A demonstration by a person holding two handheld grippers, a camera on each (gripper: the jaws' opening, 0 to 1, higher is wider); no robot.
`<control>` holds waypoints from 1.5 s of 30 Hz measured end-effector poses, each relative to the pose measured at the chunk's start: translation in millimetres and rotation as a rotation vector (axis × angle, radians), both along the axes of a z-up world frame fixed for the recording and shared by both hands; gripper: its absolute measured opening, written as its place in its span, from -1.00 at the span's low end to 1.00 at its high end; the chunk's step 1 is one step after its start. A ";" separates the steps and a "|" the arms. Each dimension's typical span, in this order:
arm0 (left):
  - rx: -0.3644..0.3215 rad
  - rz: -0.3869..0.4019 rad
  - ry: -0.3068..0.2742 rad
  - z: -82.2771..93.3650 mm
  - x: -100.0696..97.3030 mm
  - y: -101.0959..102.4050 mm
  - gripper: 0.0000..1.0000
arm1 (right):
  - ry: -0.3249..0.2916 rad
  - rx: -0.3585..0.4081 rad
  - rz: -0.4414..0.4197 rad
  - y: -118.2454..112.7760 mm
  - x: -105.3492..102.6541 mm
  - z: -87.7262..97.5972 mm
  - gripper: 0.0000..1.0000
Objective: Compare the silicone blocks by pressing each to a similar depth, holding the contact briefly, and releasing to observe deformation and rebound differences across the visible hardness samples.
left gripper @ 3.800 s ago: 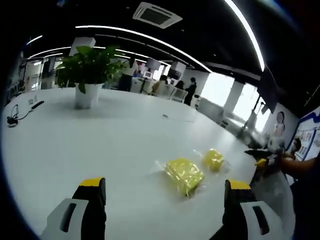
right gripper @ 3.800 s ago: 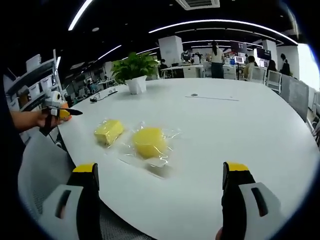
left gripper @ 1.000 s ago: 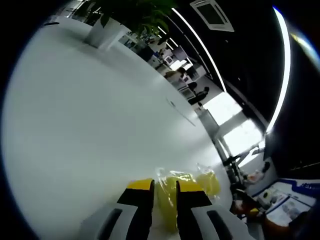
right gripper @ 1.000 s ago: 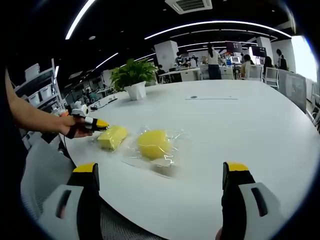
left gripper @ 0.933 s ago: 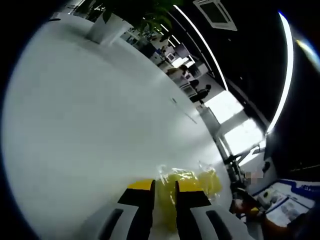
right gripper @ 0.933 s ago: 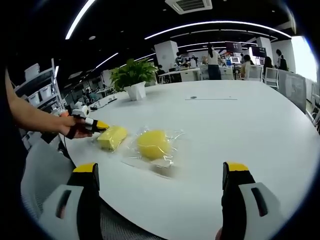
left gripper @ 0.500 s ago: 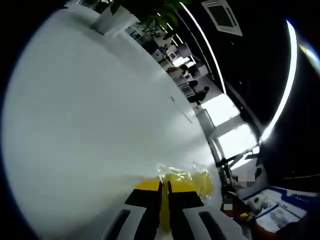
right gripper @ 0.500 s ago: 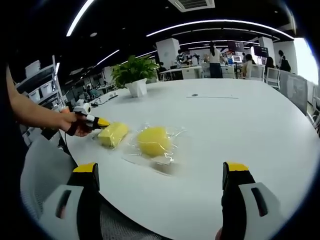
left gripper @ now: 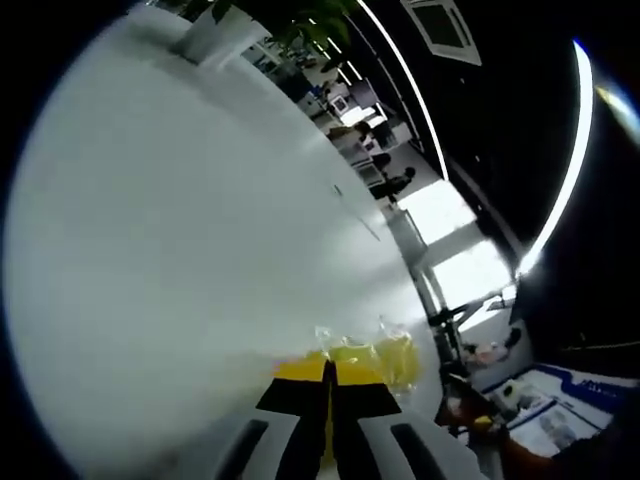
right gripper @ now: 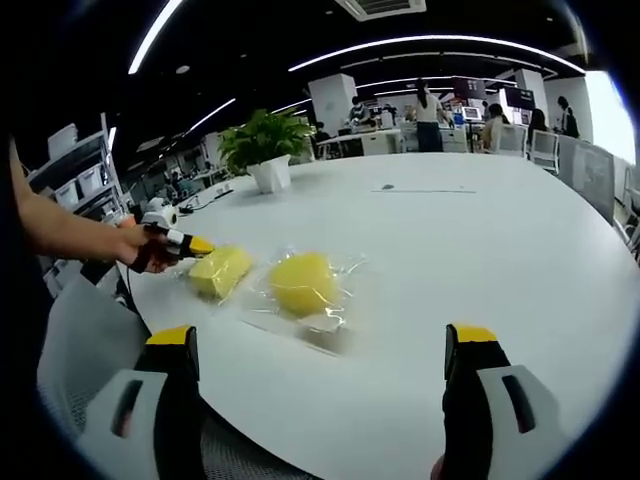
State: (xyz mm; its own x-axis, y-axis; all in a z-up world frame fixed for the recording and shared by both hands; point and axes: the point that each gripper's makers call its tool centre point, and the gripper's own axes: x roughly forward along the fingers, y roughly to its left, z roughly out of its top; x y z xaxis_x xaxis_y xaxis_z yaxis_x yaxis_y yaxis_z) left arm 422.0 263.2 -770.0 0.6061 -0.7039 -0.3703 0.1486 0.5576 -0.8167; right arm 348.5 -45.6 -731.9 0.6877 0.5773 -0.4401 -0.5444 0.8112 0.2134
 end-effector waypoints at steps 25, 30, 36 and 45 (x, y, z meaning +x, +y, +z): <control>0.294 -0.138 -0.483 105.8 -4.1 -13.9 -1.00 | -0.046 0.064 0.022 8.1 4.9 23.2 0.93; 0.276 -0.133 -0.527 125.6 0.5 -12.2 -1.00 | -0.057 0.062 0.032 11.1 7.4 29.5 0.93; 0.264 -0.158 -0.607 158.3 3.6 -18.4 -1.00 | -0.067 0.047 0.044 10.7 11.0 32.3 0.93; 0.213 -0.172 -0.703 208.3 4.1 -31.5 -1.00 | -0.109 0.063 0.044 11.4 18.0 53.3 0.93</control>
